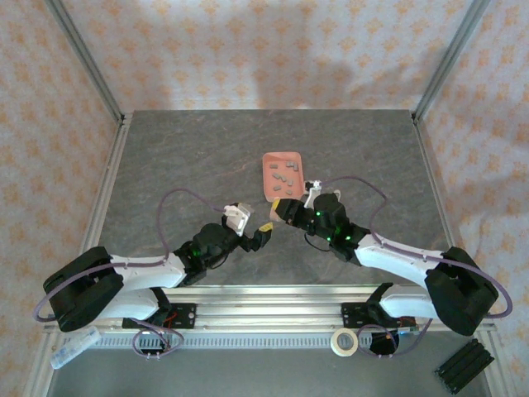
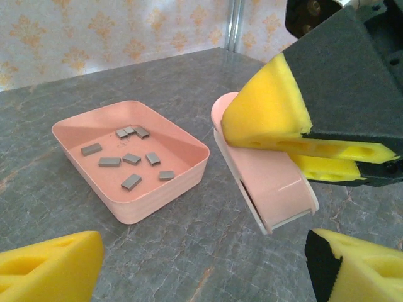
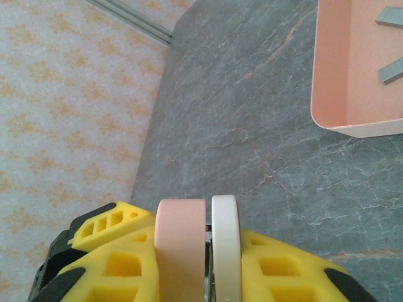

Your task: Load the staples into the stapler

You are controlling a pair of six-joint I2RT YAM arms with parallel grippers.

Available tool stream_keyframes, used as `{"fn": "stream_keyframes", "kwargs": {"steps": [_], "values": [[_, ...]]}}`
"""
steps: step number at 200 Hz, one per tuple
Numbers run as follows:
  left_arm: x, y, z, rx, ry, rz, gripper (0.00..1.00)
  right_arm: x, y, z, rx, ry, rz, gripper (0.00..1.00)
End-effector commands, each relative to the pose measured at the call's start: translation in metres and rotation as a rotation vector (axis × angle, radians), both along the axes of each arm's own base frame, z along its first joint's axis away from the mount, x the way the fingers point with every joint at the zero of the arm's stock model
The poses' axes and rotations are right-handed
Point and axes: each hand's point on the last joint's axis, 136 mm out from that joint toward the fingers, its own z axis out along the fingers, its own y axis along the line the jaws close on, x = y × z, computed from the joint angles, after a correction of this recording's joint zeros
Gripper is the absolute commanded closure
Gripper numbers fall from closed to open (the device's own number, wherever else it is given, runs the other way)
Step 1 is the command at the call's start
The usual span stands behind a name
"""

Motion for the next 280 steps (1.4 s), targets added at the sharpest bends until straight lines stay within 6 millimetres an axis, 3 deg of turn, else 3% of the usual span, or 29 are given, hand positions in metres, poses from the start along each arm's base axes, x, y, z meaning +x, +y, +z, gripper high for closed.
{"fn": "stream_keyframes", "kwargs": {"steps": [1, 111, 177, 235, 280], "values": [[0.000, -0.001, 0.003, -0.015, -0.017, 0.013, 0.16, 0.001, 0.002, 0.012, 0.044, -0.041, -0.010, 0.79], [-0.004, -0.024, 0.021, -0.089, -0.102, -0.074, 0.18, -0.005, 0.011, 0.011, 0.079, -0.025, 0.022, 0.79], [0.009, -0.023, 0.023, -0.127, -0.124, -0.014, 0.30, -0.010, 0.015, 0.011, 0.093, -0.011, 0.040, 0.79], [0.013, -0.027, 0.029, -0.152, -0.128, -0.008, 0.32, -0.018, 0.018, 0.005, 0.094, 0.015, 0.066, 0.79], [0.015, -0.026, 0.029, -0.160, -0.120, 0.002, 0.45, -0.025, 0.019, -0.001, 0.077, 0.041, 0.098, 0.79]]}}
